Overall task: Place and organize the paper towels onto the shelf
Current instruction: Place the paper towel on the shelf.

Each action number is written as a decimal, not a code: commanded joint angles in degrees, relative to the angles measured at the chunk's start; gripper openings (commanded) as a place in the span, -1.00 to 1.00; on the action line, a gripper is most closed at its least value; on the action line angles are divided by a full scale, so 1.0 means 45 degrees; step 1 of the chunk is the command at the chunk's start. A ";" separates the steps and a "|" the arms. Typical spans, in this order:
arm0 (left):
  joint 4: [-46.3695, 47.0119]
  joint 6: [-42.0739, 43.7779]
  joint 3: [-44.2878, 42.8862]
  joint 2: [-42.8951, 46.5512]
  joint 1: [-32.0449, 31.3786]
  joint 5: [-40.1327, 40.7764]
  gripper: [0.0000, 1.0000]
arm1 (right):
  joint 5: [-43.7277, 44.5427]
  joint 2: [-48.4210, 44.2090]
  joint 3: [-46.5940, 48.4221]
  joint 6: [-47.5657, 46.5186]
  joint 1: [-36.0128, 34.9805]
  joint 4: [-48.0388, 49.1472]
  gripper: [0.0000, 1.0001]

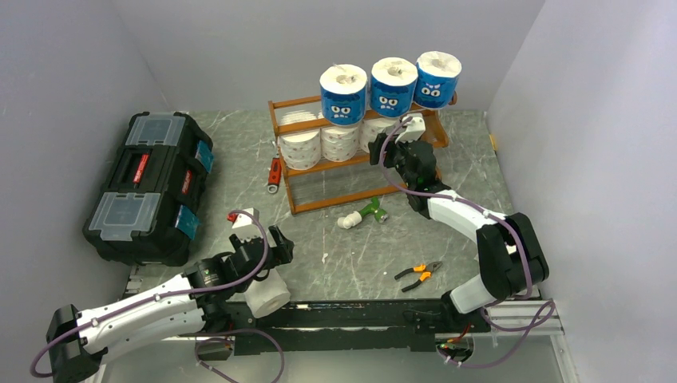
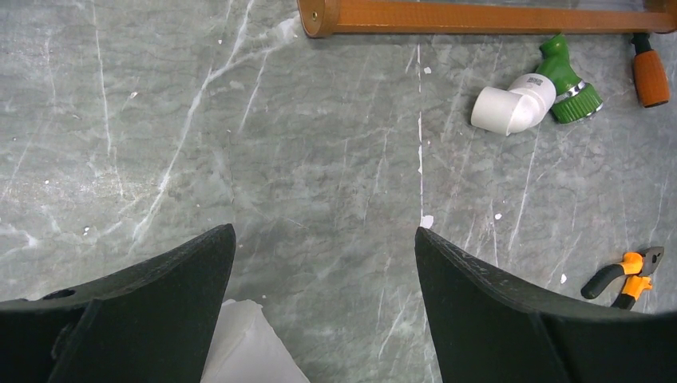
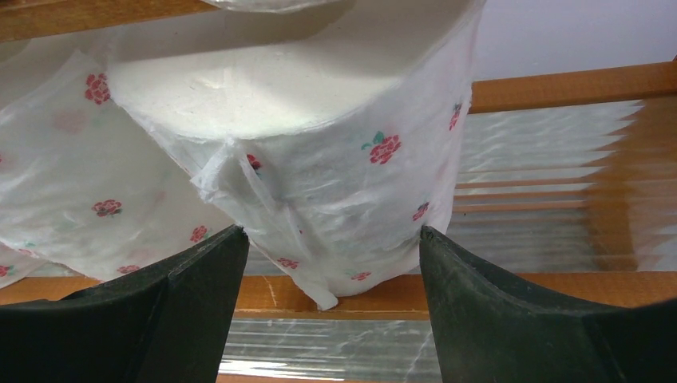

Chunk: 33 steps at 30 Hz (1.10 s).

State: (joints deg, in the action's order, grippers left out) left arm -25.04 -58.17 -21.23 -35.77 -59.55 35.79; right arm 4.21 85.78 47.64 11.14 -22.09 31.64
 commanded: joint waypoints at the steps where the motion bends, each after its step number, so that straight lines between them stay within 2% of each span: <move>1: -0.0369 -0.0254 -0.0011 -0.0113 -0.0009 -0.0203 0.79 | 0.0032 0.0015 0.0431 0.0079 0.0084 0.0460 0.60; 15: -0.0315 -0.0119 -0.0078 -0.0126 -0.0009 -0.0213 0.79 | -0.0071 -0.0709 0.0345 -0.0020 0.0084 -0.0029 0.74; 24: -0.0219 0.0103 -0.0163 -0.0175 -0.0009 -0.0219 0.79 | -0.0370 -0.2170 -0.0295 0.0255 0.0063 -0.0280 0.81; 33: -0.0367 0.0082 -0.0214 0.0073 -0.0009 -0.0216 0.79 | -0.0619 -0.4197 -0.0408 0.1320 -0.0172 -0.2163 0.87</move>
State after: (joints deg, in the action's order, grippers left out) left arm -24.95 -57.71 -21.23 -35.86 -59.55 35.83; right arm 2.37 71.96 46.04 13.74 -22.24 25.76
